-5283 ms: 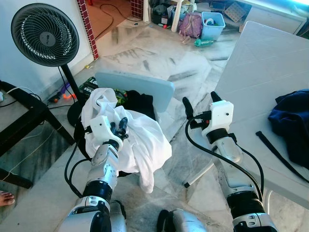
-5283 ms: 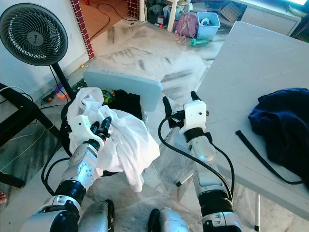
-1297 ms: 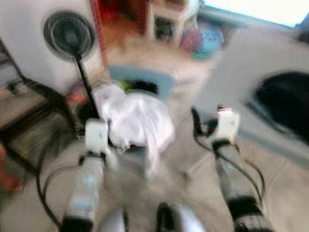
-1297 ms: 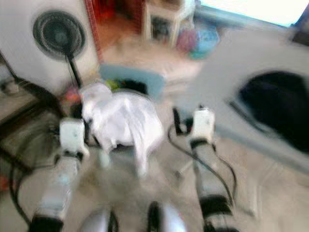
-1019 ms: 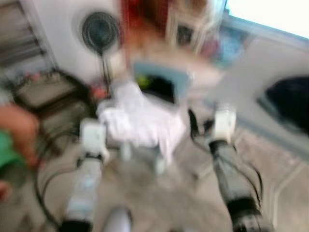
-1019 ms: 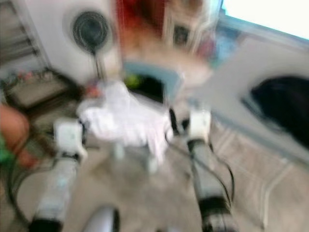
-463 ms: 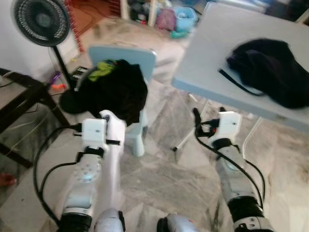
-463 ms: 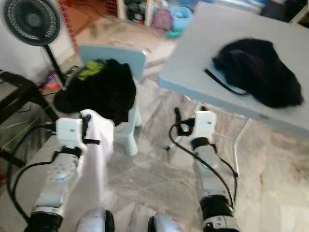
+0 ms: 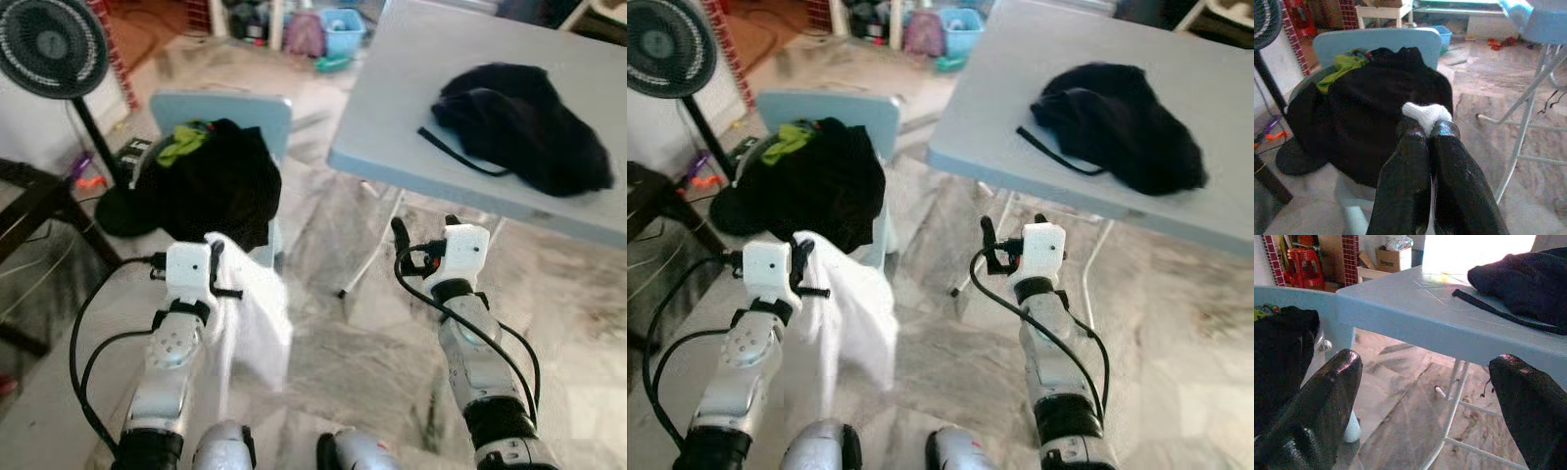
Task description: Hang hanger
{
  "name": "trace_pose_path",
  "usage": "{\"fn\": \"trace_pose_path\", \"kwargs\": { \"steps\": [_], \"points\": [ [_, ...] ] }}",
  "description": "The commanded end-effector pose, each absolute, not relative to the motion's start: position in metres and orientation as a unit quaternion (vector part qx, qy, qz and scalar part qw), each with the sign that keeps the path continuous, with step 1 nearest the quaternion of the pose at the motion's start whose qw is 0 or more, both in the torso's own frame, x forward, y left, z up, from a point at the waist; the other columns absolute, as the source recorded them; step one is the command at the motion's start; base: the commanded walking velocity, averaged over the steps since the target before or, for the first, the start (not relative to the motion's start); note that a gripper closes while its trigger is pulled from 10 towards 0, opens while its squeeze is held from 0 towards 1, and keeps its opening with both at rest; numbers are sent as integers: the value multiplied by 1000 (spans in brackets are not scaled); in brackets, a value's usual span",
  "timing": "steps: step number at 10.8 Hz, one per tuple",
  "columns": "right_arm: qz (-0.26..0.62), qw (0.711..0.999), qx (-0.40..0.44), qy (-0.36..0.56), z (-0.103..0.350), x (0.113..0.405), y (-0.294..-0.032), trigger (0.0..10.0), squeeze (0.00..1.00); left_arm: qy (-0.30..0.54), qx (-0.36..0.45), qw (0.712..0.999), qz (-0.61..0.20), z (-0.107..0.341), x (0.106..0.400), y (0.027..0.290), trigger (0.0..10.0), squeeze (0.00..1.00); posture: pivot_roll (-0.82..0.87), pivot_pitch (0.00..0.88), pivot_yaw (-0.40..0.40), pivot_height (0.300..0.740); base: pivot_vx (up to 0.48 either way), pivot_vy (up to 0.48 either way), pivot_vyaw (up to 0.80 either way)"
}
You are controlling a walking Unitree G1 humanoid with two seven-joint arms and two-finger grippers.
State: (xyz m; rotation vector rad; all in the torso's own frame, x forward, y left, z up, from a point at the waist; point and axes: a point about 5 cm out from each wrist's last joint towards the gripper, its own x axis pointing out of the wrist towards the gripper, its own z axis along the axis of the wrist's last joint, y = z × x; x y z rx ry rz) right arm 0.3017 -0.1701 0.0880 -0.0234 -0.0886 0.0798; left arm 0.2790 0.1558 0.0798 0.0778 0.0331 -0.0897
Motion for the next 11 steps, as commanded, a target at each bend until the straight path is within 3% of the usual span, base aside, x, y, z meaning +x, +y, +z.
{"fn": "trace_pose_path", "kwargs": {
  "steps": [1,3,9,11],
  "points": [
    [30,999,-15,-42,88,301,-174,10000,0,1,29,998,-64,87,281,152,10000,0,1,122,-60,740,0,0,-800],
    [30,999,-14,-40,87,299,-172,10000,0,10,17,998,-60,85,280,152,10000,0,3,129,-59,740,0,0,-800],
    [30,999,-17,-38,85,298,-172,10000,0,14,5,998,-60,85,279,154,10000,0,12,131,-60,740,0,477,-800],
    [30,999,-18,-38,85,299,-172,10000,0,2,4,998,-65,88,279,154,10000,0,12,128,-61,740,0,480,-319]
  ]
}}
